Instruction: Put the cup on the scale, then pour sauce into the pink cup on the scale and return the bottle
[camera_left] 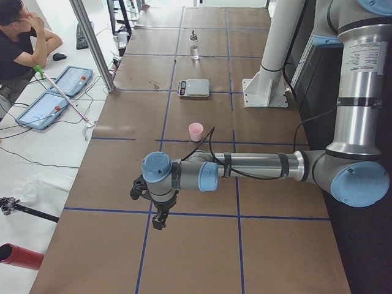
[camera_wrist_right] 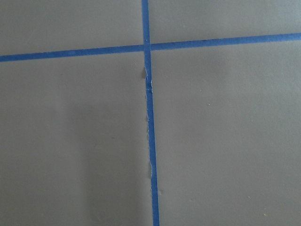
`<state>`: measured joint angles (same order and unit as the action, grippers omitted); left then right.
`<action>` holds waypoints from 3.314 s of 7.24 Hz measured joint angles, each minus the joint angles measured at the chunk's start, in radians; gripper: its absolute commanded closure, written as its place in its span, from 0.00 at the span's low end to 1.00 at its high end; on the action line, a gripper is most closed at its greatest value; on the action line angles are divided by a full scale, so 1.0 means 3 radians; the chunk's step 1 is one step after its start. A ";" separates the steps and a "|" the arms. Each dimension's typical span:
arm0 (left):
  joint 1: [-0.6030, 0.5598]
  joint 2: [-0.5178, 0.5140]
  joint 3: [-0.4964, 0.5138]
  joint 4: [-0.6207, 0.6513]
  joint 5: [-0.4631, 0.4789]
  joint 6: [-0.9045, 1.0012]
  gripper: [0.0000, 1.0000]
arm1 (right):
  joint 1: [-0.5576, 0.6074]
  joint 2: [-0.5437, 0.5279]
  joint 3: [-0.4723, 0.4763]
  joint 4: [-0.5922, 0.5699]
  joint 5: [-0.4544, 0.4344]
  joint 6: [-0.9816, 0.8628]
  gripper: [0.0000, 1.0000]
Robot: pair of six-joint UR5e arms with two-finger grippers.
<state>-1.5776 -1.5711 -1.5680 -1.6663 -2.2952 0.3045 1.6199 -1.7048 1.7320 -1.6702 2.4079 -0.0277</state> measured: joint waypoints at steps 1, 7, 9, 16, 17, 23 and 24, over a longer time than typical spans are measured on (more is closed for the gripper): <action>0.0005 -0.0012 -0.0073 -0.0241 -0.0033 -0.0007 0.00 | 0.0000 0.0037 0.0029 0.0001 0.0008 0.0009 0.00; 0.0593 -0.0211 -0.0555 -0.0732 -0.0292 -0.1127 0.00 | -0.0003 0.0228 0.0118 -0.0008 0.0217 0.0013 0.00; 0.0988 -0.0370 -0.0689 -0.0860 -0.0105 -0.2207 0.00 | -0.0005 0.0258 0.0120 -0.0007 0.0238 0.0014 0.00; 0.2540 -0.0045 -0.1262 -0.1098 0.0769 -0.4789 0.00 | -0.0030 0.0320 0.0139 -0.0002 0.0216 0.0017 0.00; 0.2581 -0.0010 -0.1267 -0.1099 0.0790 -0.4836 0.01 | -0.0030 0.0322 0.0141 -0.0004 0.0213 0.0016 0.00; 0.2750 -0.0188 -0.1018 -0.1099 0.0801 -0.4877 0.08 | -0.0029 0.0364 0.0131 -0.0011 0.0190 0.0015 0.00; 0.2763 -0.0195 -0.1010 -0.1094 0.0800 -0.4879 0.19 | -0.0027 0.0365 0.0129 -0.0011 0.0187 0.0015 0.00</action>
<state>-0.7487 -1.6296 -1.8710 -1.9946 -2.0552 -1.1593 1.6118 -1.5954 1.7707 -1.6736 2.4642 -0.0230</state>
